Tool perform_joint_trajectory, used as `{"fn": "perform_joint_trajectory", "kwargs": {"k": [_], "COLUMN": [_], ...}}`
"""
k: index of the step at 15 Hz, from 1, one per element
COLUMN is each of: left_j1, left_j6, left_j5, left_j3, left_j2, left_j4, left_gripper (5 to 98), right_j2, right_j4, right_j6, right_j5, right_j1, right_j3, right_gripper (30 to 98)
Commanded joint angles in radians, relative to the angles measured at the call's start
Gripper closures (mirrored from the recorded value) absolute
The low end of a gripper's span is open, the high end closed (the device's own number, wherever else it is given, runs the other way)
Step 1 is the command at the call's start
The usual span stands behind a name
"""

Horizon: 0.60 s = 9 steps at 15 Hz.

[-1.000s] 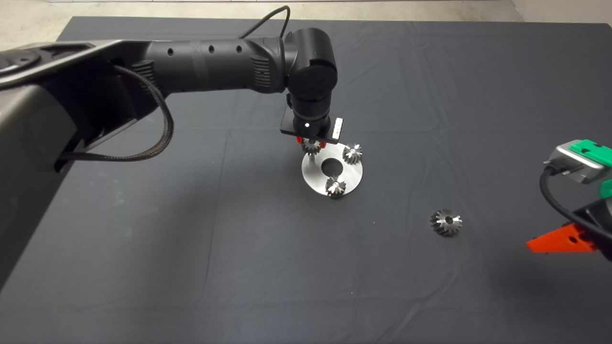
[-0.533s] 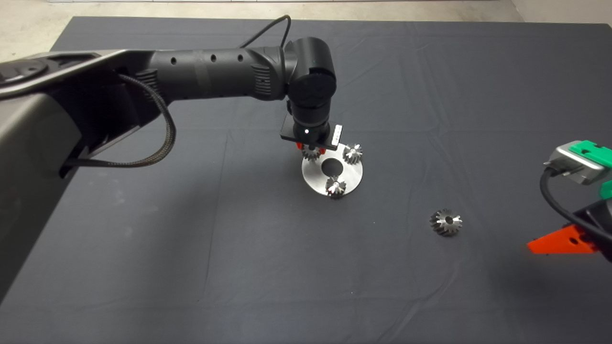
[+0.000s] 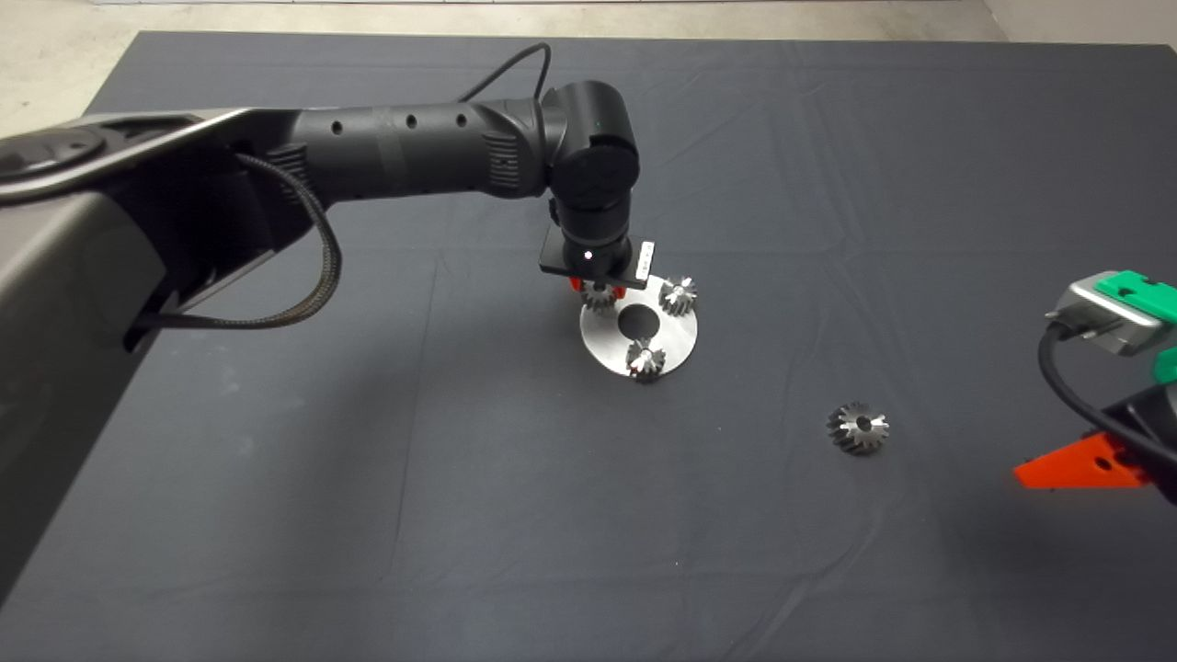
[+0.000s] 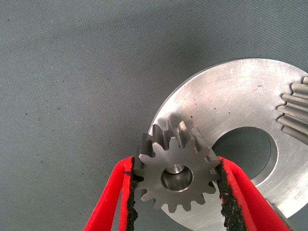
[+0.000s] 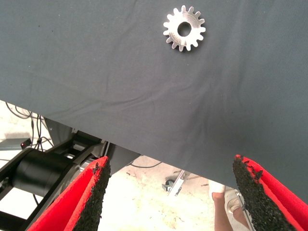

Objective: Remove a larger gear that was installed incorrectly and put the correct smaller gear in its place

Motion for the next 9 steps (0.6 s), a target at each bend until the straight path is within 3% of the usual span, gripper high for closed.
{"fn": "perform_joint_trajectory", "kwargs": {"k": [1, 9], "left_j1": [-0.024, -0.026], "left_j6": [0.007, 0.007], "left_j5": [0.012, 0.013], "left_j3": [-0.001, -0.001], "left_j2": [0.000, -0.001], "left_j4": [0.000, 0.000], "left_gripper": [69.2, 65.0], "right_j2": [0.002, 0.002], "right_j4": [0.038, 0.039], "right_j6": [0.004, 0.005], "right_j5": [0.001, 0.001], "right_j1": [0.022, 0.022], "right_j3": [0.006, 0.006], "right_gripper": [61.1, 61.1]}}
